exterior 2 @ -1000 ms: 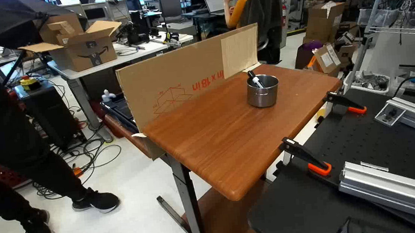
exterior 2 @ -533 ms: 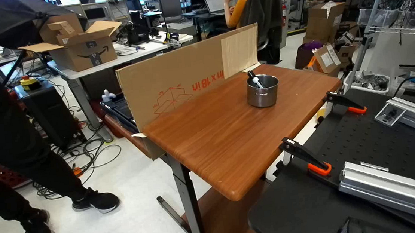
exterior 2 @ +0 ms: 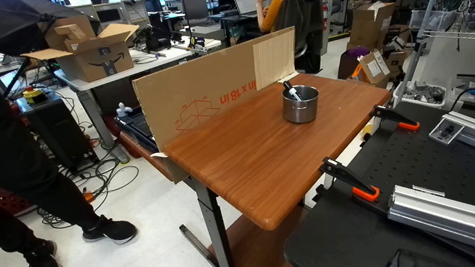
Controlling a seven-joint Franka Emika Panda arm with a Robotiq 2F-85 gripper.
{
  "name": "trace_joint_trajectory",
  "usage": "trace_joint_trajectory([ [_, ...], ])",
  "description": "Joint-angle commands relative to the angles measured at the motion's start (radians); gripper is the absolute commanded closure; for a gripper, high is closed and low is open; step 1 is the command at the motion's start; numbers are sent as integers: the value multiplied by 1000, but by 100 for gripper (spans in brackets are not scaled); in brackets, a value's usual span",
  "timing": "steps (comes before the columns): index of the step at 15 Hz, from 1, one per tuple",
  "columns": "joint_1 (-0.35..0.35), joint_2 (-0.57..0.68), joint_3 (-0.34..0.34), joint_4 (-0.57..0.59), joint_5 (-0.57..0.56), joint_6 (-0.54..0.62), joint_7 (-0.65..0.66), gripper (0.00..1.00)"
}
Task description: Remove the marker from the pot and put it on the table
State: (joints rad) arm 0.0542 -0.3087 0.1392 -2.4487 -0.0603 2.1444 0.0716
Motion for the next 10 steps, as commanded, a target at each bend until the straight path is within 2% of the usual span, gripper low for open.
trace_joint_trajectory([
  [1, -6, 85, -19, 30, -28, 56, 15, 0],
  [10, -21, 312, -66, 85, -107, 239, 37, 0],
])
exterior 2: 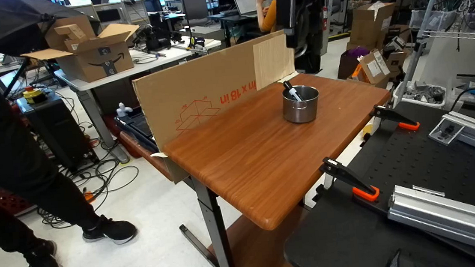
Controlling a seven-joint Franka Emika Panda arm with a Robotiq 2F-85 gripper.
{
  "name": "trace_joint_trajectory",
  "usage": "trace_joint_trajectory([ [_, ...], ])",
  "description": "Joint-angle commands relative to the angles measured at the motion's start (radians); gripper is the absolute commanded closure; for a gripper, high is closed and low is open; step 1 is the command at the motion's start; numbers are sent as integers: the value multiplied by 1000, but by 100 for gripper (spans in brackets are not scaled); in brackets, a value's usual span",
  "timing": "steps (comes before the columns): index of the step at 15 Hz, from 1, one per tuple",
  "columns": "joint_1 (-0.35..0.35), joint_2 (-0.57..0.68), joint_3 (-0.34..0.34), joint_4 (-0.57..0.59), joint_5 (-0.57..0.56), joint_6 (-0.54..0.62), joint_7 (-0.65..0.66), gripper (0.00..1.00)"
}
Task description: Remove the marker from the pot and put it on the table
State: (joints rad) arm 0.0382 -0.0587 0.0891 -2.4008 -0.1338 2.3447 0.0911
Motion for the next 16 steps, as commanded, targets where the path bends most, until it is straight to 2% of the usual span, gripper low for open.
trace_joint_trajectory([
  [1, -6, 89, -24, 50, -38, 49, 17, 0],
  [7, -7, 231, -70, 129, -57, 95, 12, 0],
  [16, -3, 384, -104, 231, -49, 95, -1, 0],
])
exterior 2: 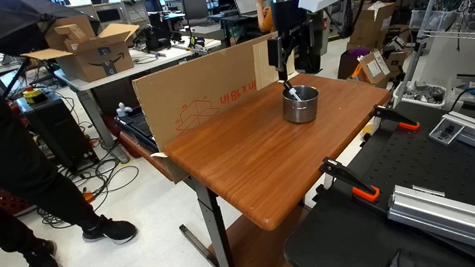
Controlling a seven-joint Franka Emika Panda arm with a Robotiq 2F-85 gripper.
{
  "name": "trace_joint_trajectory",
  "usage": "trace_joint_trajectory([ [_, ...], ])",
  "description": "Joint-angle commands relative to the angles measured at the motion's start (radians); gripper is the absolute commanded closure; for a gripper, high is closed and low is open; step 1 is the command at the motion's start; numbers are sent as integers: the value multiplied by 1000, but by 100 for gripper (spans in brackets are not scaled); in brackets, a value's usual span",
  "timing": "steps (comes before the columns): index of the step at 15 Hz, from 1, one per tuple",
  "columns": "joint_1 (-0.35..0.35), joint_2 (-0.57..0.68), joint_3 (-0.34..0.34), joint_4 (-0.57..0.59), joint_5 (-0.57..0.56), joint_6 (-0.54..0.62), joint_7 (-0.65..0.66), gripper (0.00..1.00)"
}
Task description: Remove the marker from the pot and put it on the table
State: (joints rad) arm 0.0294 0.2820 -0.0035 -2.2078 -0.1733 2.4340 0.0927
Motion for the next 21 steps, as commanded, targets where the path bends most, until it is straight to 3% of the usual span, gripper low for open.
trace_joint_trajectory([
  [1, 7, 58, -14, 47, -10, 5, -3, 0],
  [8, 9, 122, -17, 92, -4, 4, -9, 0],
  [9, 9, 128, -18, 98, -4, 3, -9, 25],
  [10, 8, 133, -17, 104, -2, 2, -10, 26],
  [19, 11, 167, -18, 152, -2, -12, -14, 95],
  [20, 11, 168, -18, 154, -2, -12, -14, 99],
  [21, 11, 168, -18, 155, -1, -13, -14, 97],
])
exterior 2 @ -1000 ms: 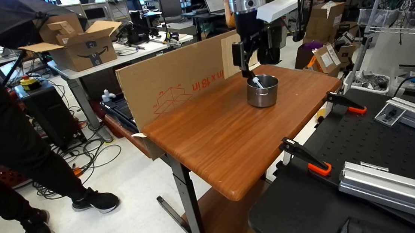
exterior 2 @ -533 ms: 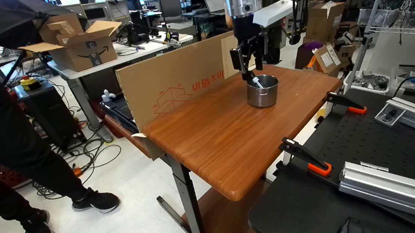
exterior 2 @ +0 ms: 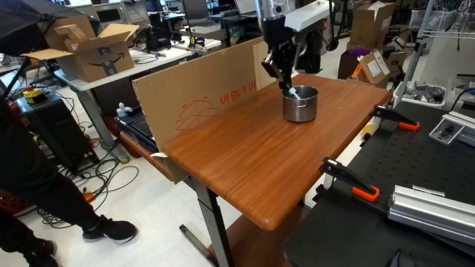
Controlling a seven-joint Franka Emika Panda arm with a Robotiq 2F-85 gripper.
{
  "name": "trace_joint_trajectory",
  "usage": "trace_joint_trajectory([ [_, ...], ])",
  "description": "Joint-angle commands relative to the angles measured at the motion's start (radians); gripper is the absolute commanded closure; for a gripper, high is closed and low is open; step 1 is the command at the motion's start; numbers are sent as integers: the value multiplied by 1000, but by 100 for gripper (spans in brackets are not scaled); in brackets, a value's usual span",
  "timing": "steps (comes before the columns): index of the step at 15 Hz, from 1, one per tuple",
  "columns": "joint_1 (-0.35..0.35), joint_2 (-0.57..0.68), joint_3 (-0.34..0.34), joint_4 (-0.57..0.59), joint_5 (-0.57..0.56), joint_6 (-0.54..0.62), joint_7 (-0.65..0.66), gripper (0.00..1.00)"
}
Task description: Remove the marker from the pot and put it on the table
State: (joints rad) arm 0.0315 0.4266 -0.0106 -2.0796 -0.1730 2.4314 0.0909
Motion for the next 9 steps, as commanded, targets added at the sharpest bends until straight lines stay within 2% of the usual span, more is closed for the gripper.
trace_joint_trajectory([
  [1, 9, 24, -11, 27, -1, -10, -12, 95],
  [9, 1, -5, -5, 0, 5, -2, -34, 95],
])
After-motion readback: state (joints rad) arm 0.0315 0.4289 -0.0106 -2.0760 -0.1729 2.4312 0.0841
